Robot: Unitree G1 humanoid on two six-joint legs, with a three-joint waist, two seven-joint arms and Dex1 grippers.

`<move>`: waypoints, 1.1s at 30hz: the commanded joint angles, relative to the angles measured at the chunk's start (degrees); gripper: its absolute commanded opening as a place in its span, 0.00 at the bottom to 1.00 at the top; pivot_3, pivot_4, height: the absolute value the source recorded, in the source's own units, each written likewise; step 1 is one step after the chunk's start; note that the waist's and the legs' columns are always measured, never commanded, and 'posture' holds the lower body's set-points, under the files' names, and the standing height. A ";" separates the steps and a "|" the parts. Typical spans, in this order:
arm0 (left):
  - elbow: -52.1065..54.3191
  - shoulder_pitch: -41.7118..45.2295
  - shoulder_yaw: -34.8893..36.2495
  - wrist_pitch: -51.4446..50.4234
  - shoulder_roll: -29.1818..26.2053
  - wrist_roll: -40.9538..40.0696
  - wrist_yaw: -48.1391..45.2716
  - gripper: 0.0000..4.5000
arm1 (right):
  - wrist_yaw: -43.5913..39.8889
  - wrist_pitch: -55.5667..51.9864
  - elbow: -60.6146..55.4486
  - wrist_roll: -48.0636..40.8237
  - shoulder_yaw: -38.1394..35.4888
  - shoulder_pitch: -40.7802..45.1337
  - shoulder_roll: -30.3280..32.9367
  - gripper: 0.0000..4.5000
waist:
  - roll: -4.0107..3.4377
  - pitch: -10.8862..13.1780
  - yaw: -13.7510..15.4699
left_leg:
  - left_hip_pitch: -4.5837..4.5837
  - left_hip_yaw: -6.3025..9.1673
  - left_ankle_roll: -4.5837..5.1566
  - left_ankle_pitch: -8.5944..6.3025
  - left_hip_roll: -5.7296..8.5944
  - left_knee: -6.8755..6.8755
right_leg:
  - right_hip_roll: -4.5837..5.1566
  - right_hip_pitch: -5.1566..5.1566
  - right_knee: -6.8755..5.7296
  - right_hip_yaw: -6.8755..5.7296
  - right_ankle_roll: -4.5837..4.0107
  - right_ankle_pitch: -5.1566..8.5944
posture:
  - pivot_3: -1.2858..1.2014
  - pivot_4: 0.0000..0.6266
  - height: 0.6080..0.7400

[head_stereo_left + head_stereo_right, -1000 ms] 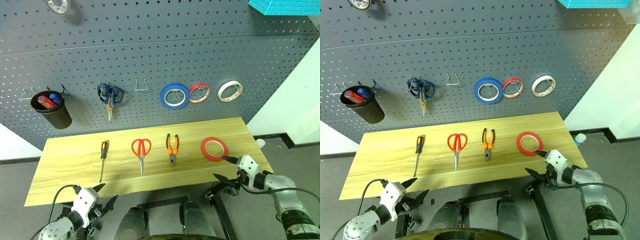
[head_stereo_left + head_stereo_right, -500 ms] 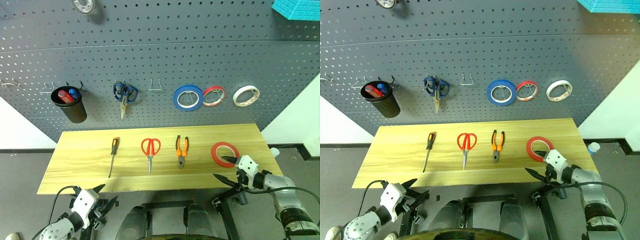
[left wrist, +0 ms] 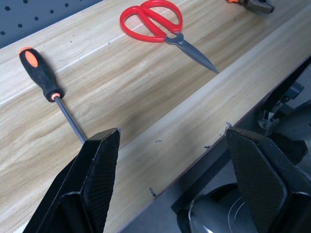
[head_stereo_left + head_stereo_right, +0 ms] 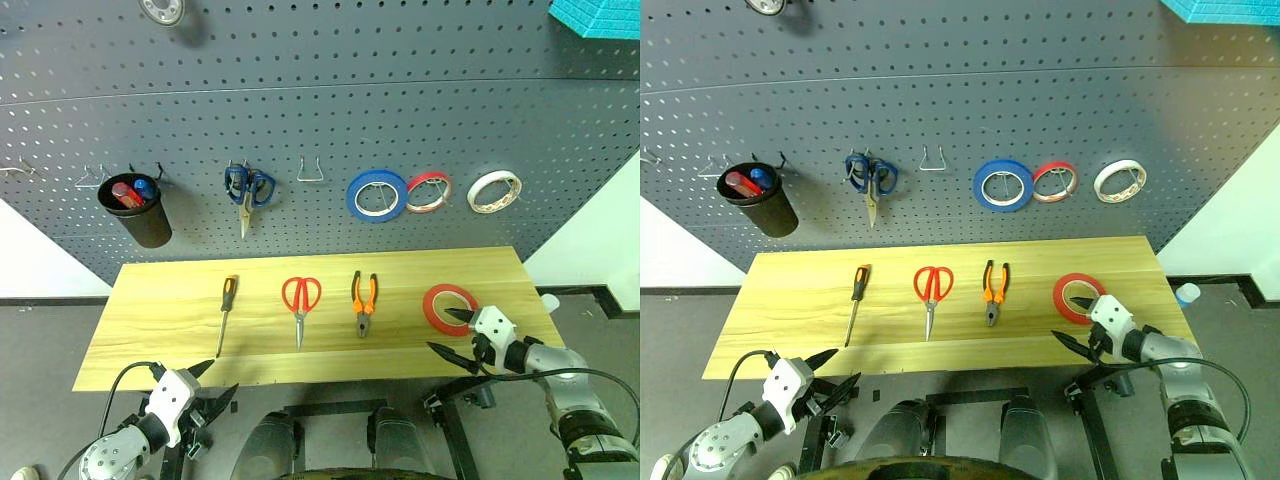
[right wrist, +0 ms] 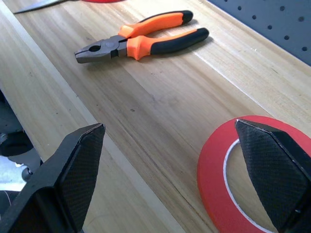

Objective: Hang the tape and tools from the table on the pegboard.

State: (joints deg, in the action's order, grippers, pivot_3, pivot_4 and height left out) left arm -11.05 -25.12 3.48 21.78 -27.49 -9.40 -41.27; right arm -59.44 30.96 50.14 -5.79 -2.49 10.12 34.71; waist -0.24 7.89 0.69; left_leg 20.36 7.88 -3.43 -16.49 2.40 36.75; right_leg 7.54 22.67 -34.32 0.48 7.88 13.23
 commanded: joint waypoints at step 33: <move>2.14 40.07 -22.85 -30.82 7.99 4.66 -13.34 0.80 | 15.31 -31.30 4.12 14.78 10.58 17.76 -3.35 1.00 | -0.01 0.00 -1.61 | -0.01 -0.17 0.01 0.02 0.01 0.19 | -0.16 0.01 -0.03 0.37 0.10 -0.43 | 0.53 0.14 1.00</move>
State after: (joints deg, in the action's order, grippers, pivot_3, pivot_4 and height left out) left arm -9.18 14.23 -19.20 -9.19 -19.26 -4.23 -53.69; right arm -44.50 0.27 55.04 8.77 7.85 26.57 31.74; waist -0.24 7.88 -0.92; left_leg 20.36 7.71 -3.42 -16.47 2.41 36.94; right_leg 7.37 22.68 -34.34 0.85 7.98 12.80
